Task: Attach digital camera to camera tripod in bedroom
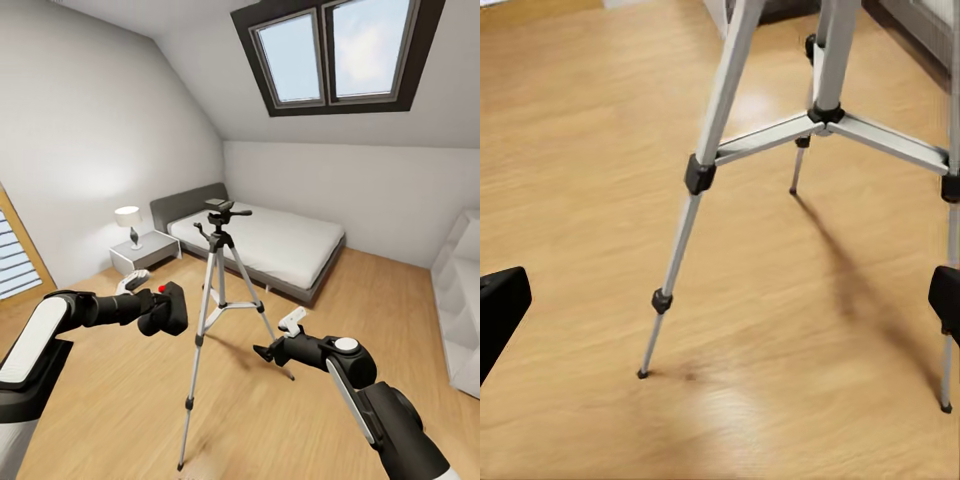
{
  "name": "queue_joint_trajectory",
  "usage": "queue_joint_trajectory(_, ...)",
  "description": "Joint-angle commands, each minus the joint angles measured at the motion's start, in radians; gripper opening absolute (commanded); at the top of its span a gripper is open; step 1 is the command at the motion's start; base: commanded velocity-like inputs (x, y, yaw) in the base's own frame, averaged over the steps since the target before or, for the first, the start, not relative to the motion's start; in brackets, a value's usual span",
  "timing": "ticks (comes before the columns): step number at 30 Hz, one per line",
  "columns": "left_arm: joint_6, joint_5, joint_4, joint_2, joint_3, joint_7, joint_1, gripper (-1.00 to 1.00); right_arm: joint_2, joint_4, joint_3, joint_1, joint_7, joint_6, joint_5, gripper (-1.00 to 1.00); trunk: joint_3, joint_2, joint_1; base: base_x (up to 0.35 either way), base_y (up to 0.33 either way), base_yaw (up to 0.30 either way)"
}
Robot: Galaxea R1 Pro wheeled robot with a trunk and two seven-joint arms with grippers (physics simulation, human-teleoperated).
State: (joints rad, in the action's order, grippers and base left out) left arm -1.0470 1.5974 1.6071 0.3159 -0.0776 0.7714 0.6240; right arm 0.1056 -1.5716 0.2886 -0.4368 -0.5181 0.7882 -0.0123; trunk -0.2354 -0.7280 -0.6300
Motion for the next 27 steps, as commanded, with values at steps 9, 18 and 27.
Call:
queue_joint_trajectory(9,0.000,0.032,0.000,0.003,0.002,0.010,0.007,-1.00,0.000,-0.013,0.004,0.002,-0.003,0.005,-0.003,1.00,0.027,0.062,0.034,0.000,0.000,0.298)
queue_joint_trajectory(18,0.000,0.066,0.000,0.003,0.002,0.011,0.010,-1.00,0.000,-0.020,0.006,0.003,-0.003,0.005,-0.003,1.00,0.055,0.125,0.069,0.000,0.000,0.298)
queue_joint_trajectory(27,0.000,0.070,0.000,0.003,0.003,0.011,0.010,-1.00,0.002,-0.032,0.004,0.004,-0.003,0.006,-0.003,1.00,0.083,0.188,0.103,0.000,0.000,0.297)
